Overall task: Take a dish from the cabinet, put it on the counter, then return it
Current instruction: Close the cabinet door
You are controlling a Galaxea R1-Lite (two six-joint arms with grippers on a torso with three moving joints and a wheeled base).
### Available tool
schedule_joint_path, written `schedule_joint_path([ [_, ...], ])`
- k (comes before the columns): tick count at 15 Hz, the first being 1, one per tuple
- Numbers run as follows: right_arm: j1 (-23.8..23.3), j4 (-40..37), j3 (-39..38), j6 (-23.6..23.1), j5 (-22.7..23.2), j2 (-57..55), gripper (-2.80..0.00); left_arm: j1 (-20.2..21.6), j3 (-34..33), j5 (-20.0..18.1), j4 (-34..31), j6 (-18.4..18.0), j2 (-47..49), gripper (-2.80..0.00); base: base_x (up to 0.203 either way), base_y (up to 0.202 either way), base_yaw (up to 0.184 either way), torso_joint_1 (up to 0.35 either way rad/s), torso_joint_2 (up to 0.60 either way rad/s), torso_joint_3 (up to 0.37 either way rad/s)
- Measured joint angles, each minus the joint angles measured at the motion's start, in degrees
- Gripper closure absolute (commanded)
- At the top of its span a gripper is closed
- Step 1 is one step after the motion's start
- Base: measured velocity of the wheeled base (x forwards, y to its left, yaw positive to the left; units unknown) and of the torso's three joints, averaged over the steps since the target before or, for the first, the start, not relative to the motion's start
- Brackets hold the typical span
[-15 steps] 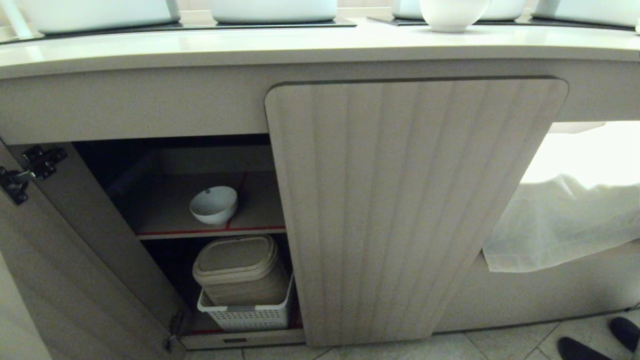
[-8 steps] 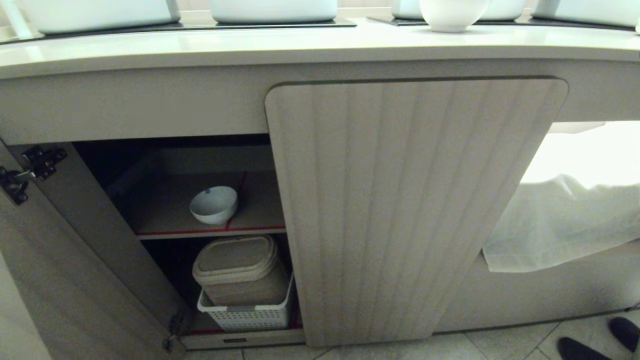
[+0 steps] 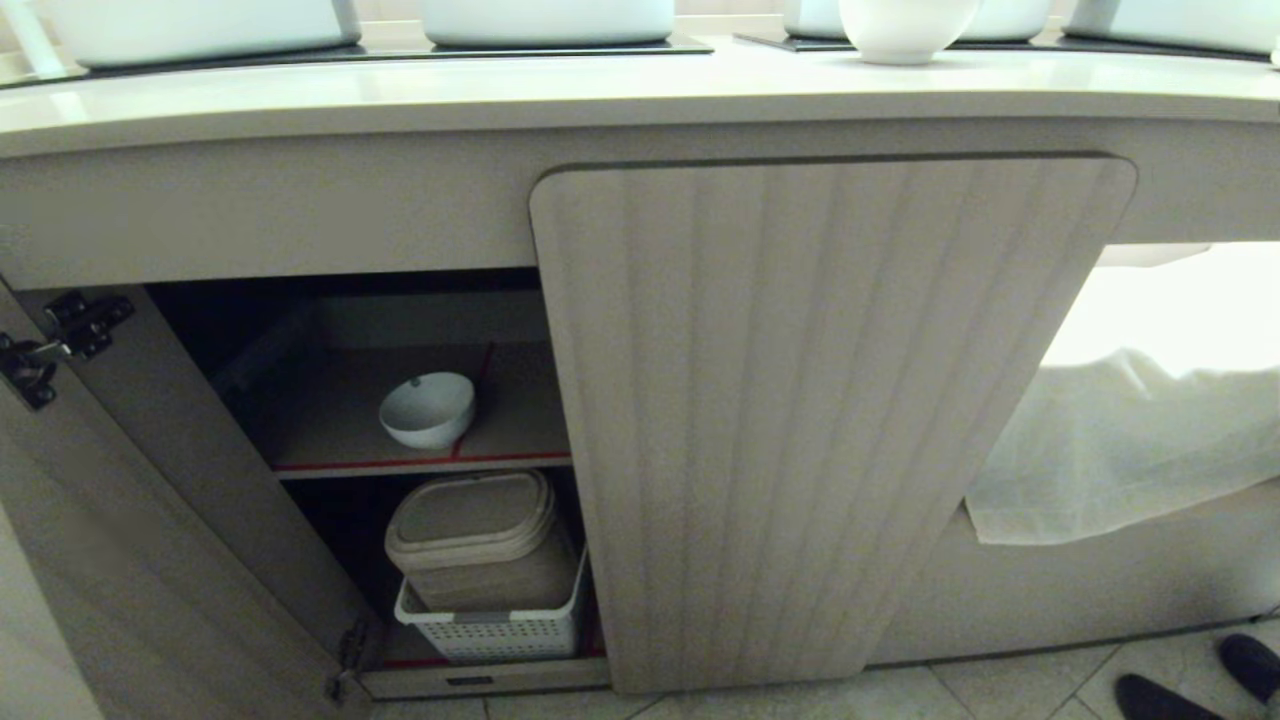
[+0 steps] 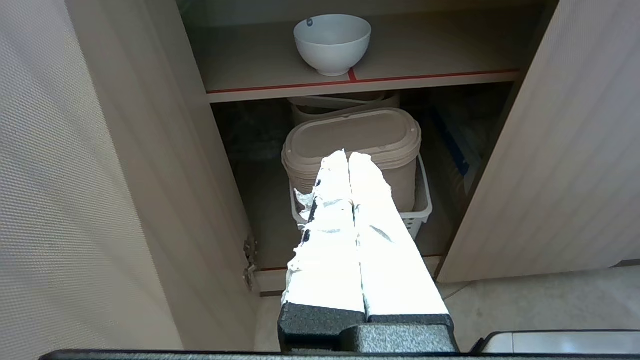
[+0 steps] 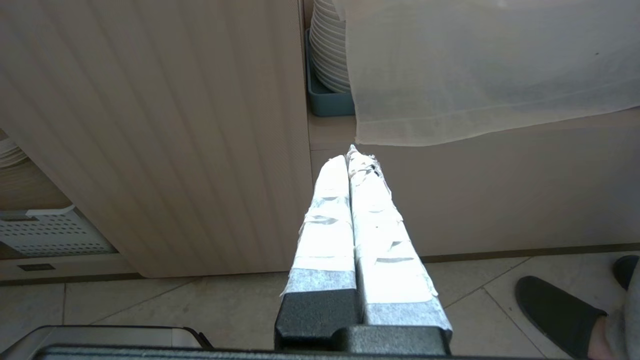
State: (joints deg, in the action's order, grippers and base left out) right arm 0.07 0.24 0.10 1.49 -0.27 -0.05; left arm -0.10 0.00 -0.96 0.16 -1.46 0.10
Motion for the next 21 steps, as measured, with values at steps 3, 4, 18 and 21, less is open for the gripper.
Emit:
schedule_joint_path([
  [3,0.00,0.00,0.00,0.00,-0.01,0.02,0.00,0.00,0.00,0.05,0.03,0.97,0.00,0.00,0.000,0.000,0.000,0.000,0.00,0.000],
  [4,0.00,-0.02,0.00,-0.01,0.00,0.02,0.00,0.00,0.00,0.12,0.05,1.08,0.00,0.00,0.000,0.000,0.000,0.000,0.00,0.000],
  [18,0.00,0.00,-0.02,0.00,0.00,0.02,0.00,0.00,0.00,0.49,0.17,3.02,0.00,0.00,-0.023,0.000,0.000,0.001,0.00,0.000],
  [21,0.00,-0.01,0.00,0.00,-0.01,0.02,0.00,0.00,0.00,0.52,0.13,2.95,0.00,0.00,-0.196,0.000,-0.001,0.003,0.00,0.003],
])
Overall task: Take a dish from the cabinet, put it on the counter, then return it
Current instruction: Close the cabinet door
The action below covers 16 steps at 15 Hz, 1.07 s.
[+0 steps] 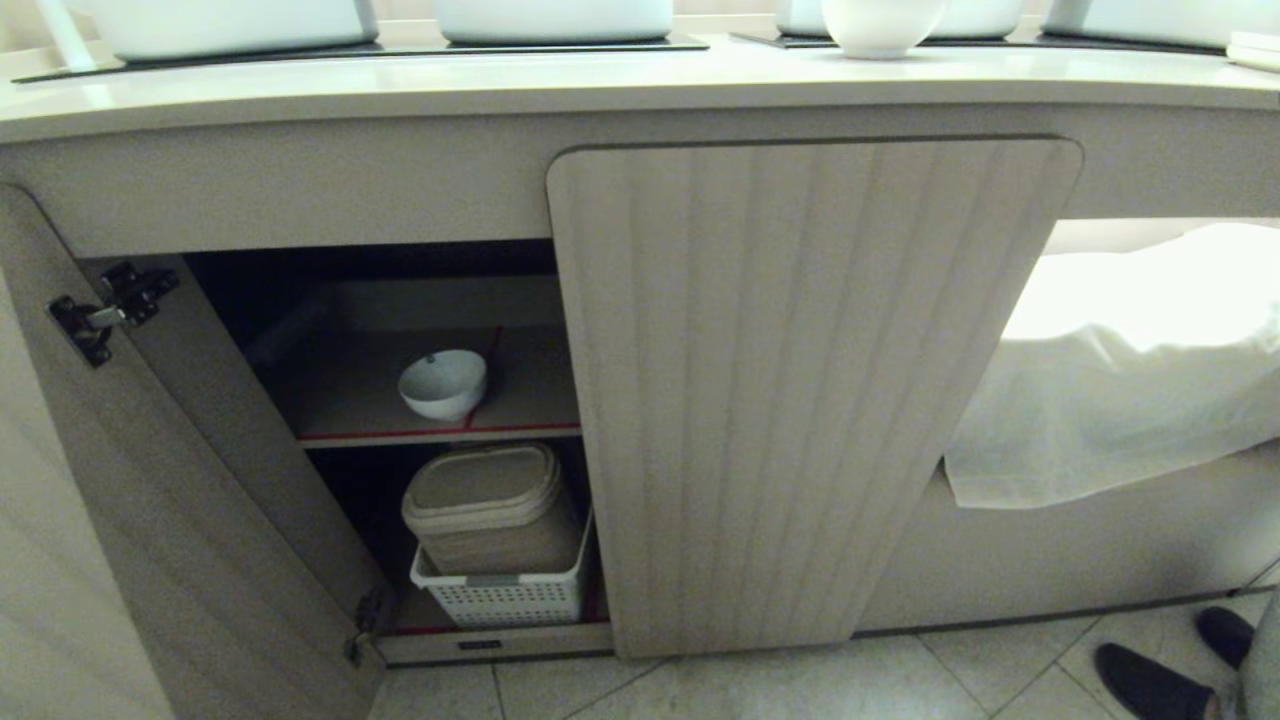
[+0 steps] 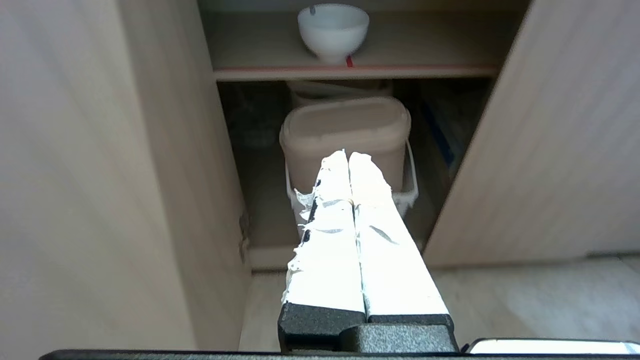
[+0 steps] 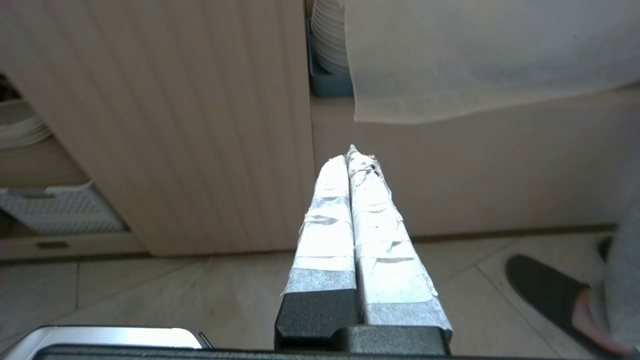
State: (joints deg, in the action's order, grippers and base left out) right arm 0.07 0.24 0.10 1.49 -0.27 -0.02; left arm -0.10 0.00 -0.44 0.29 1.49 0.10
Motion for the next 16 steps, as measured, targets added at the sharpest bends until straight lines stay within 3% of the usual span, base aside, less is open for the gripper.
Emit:
schedule_joint_path([
  [16,-0.01,0.00,0.00,-0.01,0.01,0.00,0.00,0.00,0.00,0.02,0.06,0.07,0.00,0.00,-0.195,0.000,-0.001,0.002,0.00,0.003],
])
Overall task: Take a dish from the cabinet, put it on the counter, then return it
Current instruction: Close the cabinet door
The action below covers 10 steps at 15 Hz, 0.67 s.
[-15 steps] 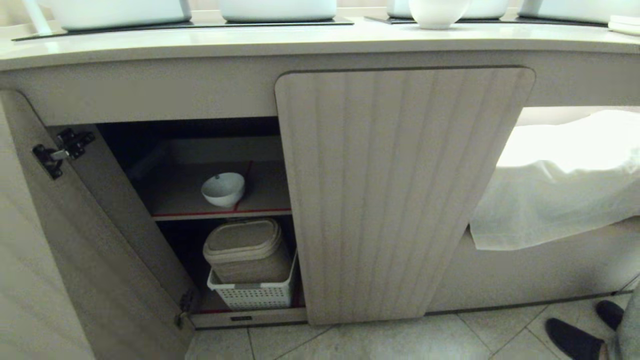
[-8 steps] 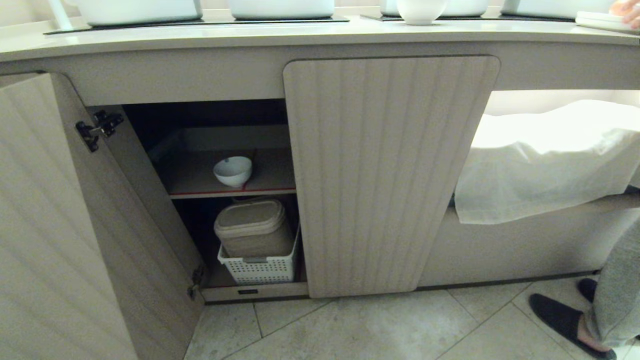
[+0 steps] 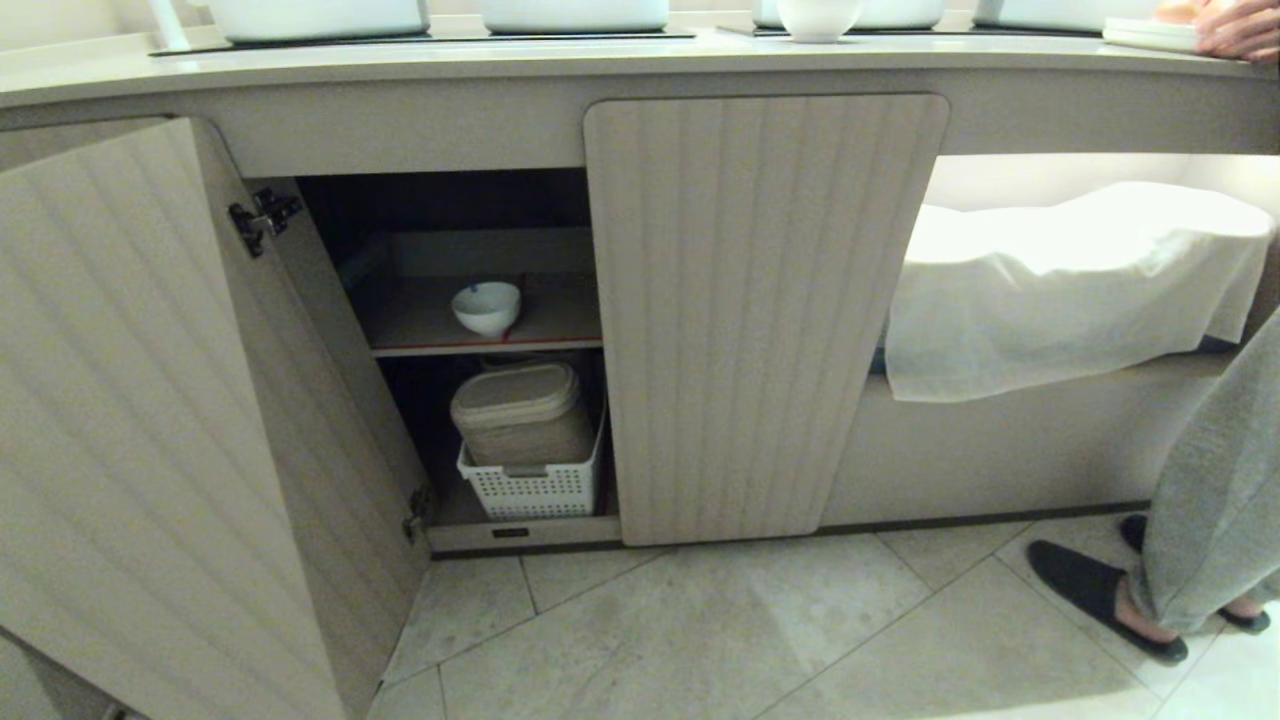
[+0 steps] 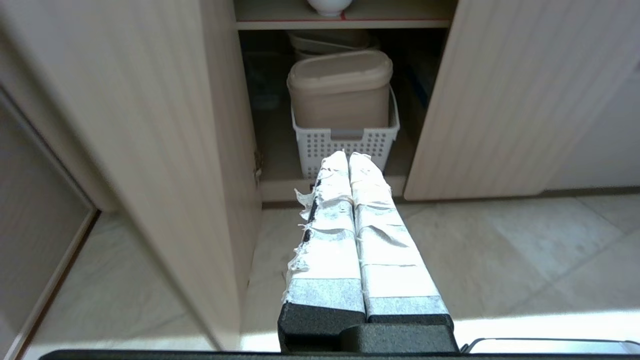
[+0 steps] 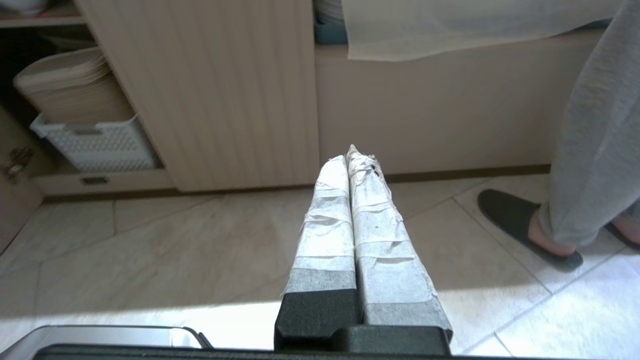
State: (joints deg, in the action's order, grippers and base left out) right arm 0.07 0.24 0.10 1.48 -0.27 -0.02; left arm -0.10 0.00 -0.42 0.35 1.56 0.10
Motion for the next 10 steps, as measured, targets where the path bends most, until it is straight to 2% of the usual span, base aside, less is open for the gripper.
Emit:
schedule_joint_path([
  [7,0.01,0.01,0.00,0.01,0.02,0.00,0.00,0.00,0.00,-0.02,-0.05,0.00,0.00,0.00,-0.190,0.000,0.000,0.001,0.00,0.002],
  [10,0.01,-0.02,0.00,0.00,0.02,0.00,0.00,0.00,0.00,-0.02,-0.05,0.00,0.00,0.00,-0.032,0.000,-0.001,-0.002,0.00,0.001],
])
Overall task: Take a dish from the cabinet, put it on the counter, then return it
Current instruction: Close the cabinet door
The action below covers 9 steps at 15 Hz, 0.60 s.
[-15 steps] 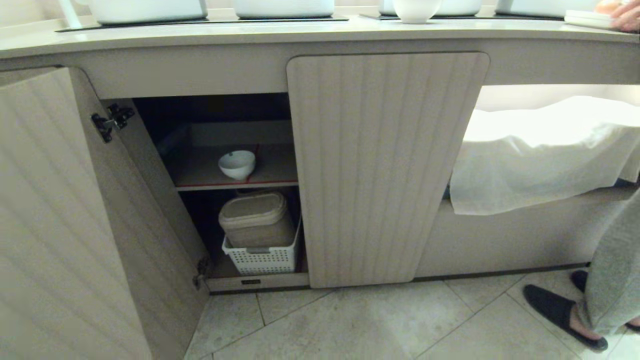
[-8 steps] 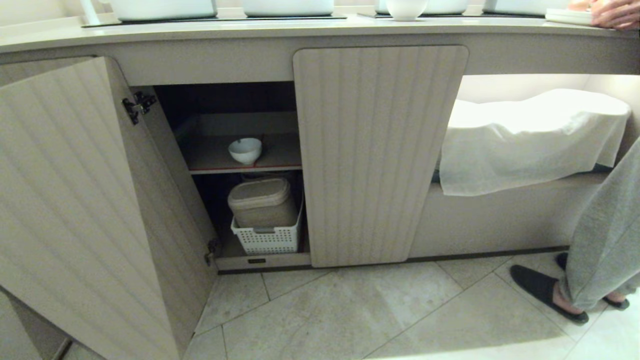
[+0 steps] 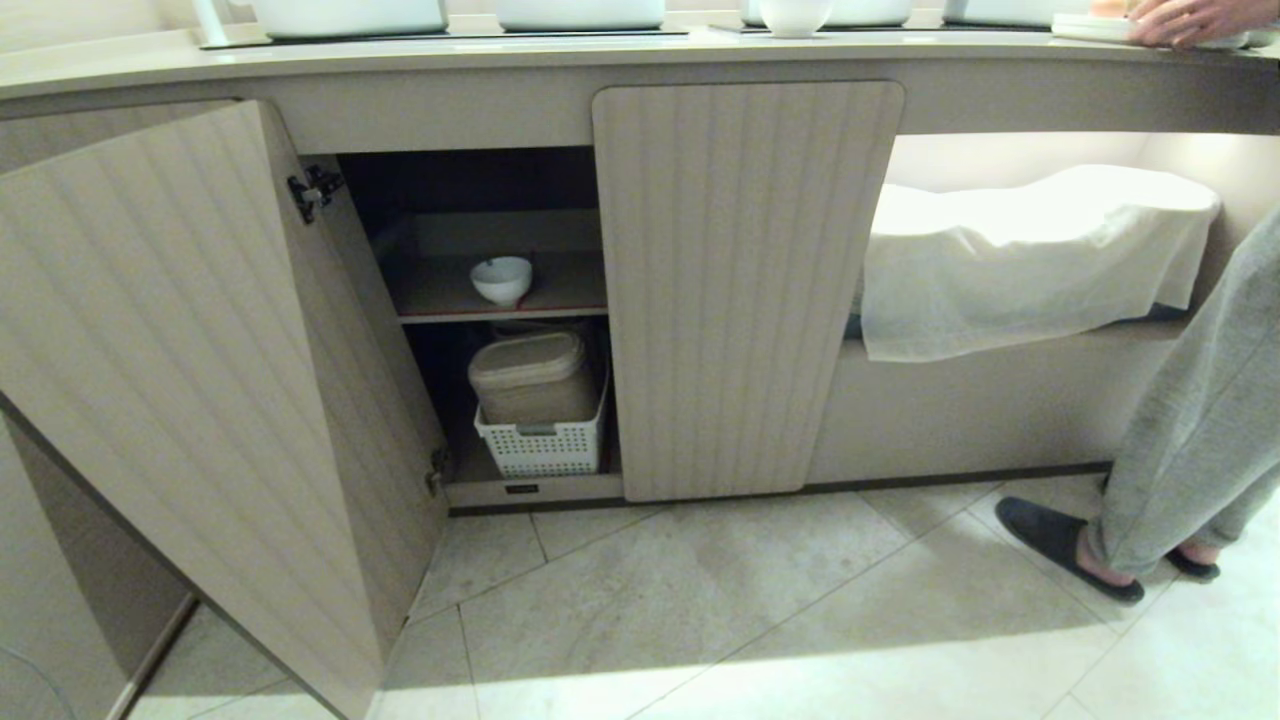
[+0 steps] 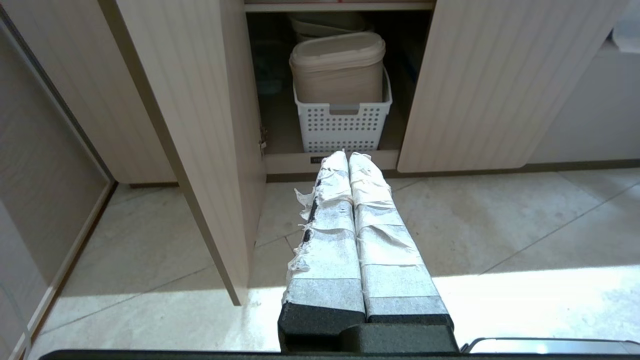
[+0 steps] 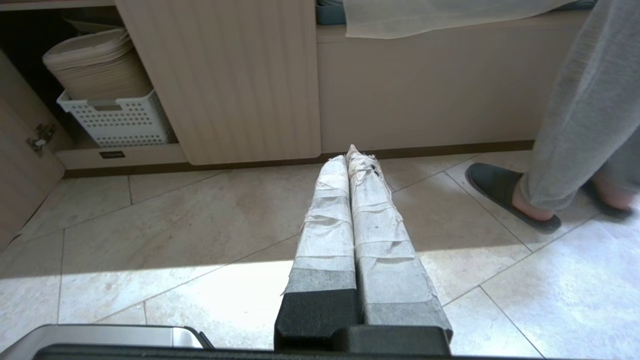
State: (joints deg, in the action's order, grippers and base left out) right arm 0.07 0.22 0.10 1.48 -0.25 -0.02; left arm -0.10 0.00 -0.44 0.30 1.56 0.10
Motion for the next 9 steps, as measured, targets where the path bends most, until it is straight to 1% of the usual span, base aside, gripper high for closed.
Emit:
schedule_joint_path([
  [9,0.00,0.02,0.00,0.01,0.01,0.00,0.00,0.00,0.00,0.00,0.02,0.07,0.00,0.00,0.000,0.000,0.000,0.000,0.00,0.000],
])
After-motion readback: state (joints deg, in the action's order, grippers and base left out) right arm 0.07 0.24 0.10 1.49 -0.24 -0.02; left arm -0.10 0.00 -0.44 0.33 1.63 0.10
